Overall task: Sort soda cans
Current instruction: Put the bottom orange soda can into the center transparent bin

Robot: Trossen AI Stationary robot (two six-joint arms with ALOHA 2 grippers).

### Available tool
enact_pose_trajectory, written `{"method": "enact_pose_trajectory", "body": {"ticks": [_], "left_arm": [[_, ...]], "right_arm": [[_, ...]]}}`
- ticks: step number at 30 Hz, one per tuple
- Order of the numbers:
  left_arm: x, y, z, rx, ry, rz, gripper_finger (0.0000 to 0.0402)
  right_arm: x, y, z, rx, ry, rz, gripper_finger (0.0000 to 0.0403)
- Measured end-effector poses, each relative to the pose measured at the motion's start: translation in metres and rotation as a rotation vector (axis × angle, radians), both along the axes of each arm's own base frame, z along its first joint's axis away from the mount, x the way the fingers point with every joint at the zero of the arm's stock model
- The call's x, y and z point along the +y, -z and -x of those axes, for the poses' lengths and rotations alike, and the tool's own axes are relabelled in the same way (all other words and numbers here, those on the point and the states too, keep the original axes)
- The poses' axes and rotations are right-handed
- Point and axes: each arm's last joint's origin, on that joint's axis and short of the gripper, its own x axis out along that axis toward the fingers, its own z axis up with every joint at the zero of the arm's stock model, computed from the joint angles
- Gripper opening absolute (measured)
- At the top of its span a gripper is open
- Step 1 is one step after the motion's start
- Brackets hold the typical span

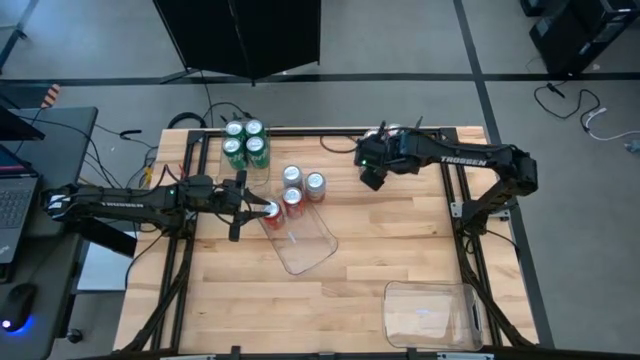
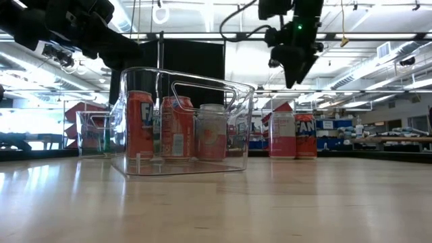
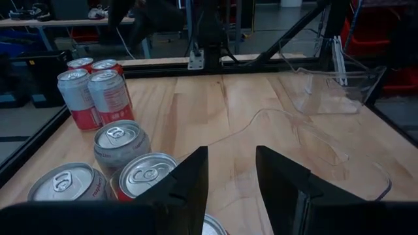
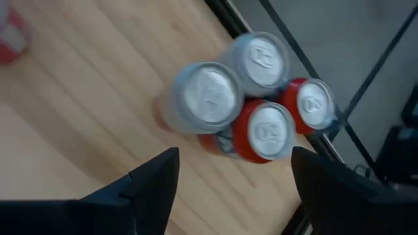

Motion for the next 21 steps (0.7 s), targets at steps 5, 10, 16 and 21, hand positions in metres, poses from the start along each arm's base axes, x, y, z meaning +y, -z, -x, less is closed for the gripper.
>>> {"method": "enact_pose_trajectory", "body": {"ticks": [5, 10, 16, 21], "left_arm": [[0.0, -0.001, 0.0, -0.01, -0.004, 0.018, 0.0131], [0.0, -0.001, 0.0, -0.01, -0.005, 0.025, 0.0131], [0.0, -0.001, 0.0, -0.009, -0.005, 0.025, 0.0131], [-0.001, -0.001, 0.0, -0.008, 0.013, 0.049, 0.0131]], "right_arm": [[-0.019, 0.0, 0.009, -0.018, 0.062, -0.051, 0.0277], [-0.036, 0.003, 0.014, -0.016, 0.074, -0.127, 0.0278], [-0.055, 0.004, 0.023, -0.033, 0.106, -0.165, 0.0275], [-0.07, 0.021, 0.031, -0.043, 0.142, -0.205, 0.0275]]}}
